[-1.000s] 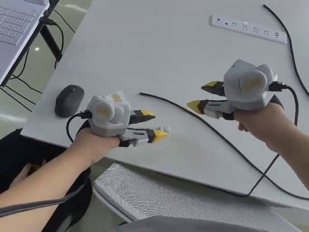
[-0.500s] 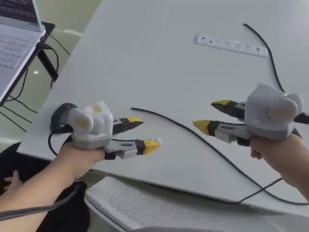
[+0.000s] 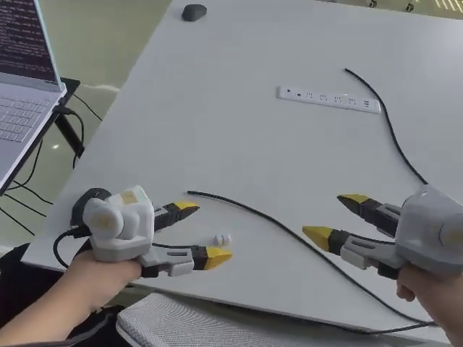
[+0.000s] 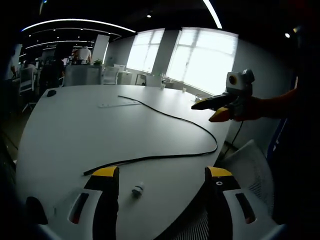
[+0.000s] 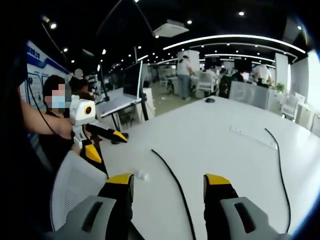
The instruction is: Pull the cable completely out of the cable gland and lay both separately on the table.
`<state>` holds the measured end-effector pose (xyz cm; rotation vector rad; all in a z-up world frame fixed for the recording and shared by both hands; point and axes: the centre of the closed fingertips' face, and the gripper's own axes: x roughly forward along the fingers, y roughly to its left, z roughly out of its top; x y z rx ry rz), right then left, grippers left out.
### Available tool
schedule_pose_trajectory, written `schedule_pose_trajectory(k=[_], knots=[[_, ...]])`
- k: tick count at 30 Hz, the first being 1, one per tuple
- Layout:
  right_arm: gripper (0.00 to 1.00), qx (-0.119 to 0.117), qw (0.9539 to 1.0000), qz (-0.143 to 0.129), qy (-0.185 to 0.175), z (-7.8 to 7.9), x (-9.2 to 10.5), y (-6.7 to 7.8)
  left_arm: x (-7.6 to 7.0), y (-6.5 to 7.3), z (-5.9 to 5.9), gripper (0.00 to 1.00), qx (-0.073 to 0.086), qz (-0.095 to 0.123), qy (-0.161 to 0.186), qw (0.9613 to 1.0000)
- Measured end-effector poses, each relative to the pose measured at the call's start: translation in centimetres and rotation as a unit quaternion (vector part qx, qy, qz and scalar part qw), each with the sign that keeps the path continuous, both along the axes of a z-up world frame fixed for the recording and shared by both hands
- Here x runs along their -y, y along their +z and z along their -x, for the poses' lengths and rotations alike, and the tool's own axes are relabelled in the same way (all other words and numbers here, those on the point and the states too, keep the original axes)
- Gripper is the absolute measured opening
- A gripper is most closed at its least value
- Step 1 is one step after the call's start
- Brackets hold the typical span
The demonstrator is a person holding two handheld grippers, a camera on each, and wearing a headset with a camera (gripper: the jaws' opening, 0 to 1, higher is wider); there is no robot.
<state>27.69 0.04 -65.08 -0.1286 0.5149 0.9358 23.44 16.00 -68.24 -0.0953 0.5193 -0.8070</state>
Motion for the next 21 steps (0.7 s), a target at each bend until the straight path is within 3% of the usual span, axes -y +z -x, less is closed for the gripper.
schedule_pose_trajectory(k=[7, 11, 16, 21], knots=[[0.63, -0.012, 0.9997, 0.018, 0.005, 2.5, 2.2, -2.0, -0.7, 0.4, 0.8, 0.75, 0.002, -0.014, 0.014, 0.9998], [0.68, -0.015, 0.9994, 0.028, 0.016, 3.4, 2.8, -2.9, -0.5, -0.2, 1.7, 0.8, -0.007, -0.038, -0.006, 0.9993], [0.72, -0.023, 0.9995, 0.017, 0.016, 3.7, 3.1, -3.3, -0.9, 0.2, 1.3, 0.86, 0.002, -0.041, 0.012, 0.9991], [0.77, -0.036, 0.999, 0.013, 0.024, 4.1, 3.4, -3.6, -1.1, -0.3, 1.2, 0.89, -0.002, -0.048, 0.022, 0.9986]])
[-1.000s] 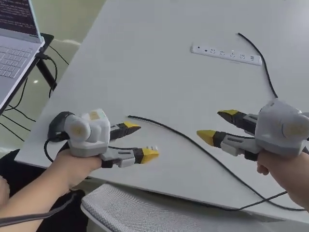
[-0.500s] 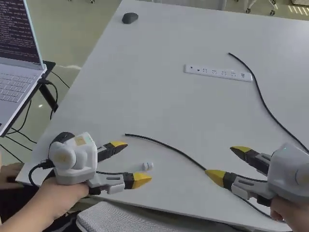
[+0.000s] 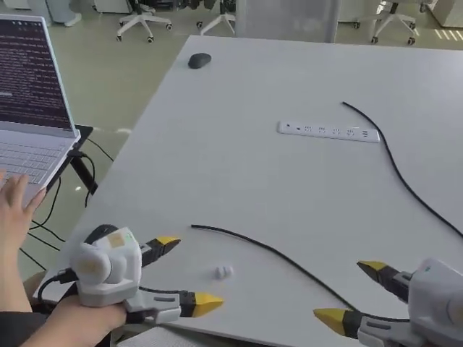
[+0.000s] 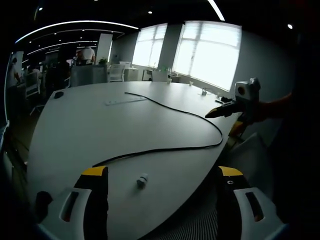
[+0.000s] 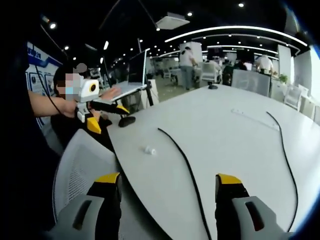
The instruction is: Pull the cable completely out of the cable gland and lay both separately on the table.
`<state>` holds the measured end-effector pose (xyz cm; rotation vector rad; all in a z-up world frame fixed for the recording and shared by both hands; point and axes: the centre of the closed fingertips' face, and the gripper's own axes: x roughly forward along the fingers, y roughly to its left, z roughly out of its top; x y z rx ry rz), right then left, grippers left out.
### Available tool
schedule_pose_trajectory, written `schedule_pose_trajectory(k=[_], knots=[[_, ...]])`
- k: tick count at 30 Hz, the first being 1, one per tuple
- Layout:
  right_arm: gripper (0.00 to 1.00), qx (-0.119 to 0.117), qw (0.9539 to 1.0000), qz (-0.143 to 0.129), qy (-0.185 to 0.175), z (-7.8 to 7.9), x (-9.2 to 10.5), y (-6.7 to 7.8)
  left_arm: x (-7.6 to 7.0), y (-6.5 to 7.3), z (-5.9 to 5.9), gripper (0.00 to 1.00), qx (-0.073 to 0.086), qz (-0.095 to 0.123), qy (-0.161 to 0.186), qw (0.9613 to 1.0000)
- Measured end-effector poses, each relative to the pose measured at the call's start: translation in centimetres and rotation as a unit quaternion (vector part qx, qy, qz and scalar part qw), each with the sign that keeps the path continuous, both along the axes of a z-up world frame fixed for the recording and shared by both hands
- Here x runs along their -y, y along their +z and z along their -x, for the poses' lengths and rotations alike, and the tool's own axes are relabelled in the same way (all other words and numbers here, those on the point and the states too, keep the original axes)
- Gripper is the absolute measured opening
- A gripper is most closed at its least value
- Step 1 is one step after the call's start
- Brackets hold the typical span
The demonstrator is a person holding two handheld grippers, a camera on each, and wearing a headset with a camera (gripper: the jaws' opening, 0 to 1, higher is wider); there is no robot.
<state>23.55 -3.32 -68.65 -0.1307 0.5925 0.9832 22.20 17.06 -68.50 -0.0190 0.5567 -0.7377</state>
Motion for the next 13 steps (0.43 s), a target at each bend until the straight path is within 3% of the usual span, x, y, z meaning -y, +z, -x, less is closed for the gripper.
schedule_pose_trajectory(k=[13], knots=[[0.85, -0.018, 0.9996, 0.017, 0.015, 0.6, 0.6, -1.0, -0.3, -1.2, -0.1, 0.98, -0.019, -0.022, 0.004, 0.9996]])
